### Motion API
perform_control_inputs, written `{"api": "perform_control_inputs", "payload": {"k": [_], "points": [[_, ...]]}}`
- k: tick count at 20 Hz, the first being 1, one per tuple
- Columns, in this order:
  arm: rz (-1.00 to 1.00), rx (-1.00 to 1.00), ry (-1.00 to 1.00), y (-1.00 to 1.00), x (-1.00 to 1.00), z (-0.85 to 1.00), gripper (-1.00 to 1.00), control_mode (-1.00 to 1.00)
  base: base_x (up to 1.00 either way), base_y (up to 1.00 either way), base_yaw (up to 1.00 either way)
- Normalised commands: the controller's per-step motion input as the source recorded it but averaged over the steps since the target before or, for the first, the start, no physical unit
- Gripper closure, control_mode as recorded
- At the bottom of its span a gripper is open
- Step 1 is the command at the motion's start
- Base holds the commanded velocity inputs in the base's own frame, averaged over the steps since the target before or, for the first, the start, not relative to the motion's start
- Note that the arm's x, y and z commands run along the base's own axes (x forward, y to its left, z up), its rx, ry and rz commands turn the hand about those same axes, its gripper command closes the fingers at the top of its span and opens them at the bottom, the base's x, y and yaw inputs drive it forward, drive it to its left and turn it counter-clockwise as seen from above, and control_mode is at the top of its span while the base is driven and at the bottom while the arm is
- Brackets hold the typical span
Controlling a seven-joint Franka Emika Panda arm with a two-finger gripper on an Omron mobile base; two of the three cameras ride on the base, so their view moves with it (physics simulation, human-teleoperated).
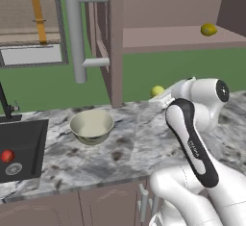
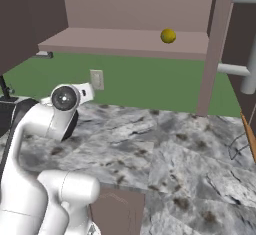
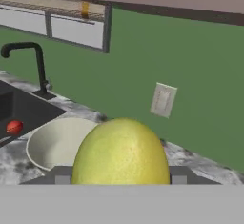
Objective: Pick the lemons from the cabinet and place them in one bowl. Pick the onion from the sink and place it in the other bowl.
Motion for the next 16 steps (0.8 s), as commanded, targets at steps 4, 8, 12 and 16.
{"api": "perform_control_inputs", "payload": {"k": [4, 8, 12, 16], "points": [[0.04, -0.16, 0.27, 0.57, 0.56, -0.42, 1.0, -1.0, 0.0, 0.0, 0.0], [0.02, -0.12, 0.08, 0.59, 0.26, -0.46, 1.0, -1.0, 0.0, 0.0, 0.0], [0.03, -0.06, 0.01, 0.41, 0.05, -0.32, 1.0, -1.0, 0.0, 0.0, 0.0], [0.05, 0.0, 0.0, 0.37, 0.01, -0.25, 1.0, -1.0, 0.0, 0.0, 0.0]]}}
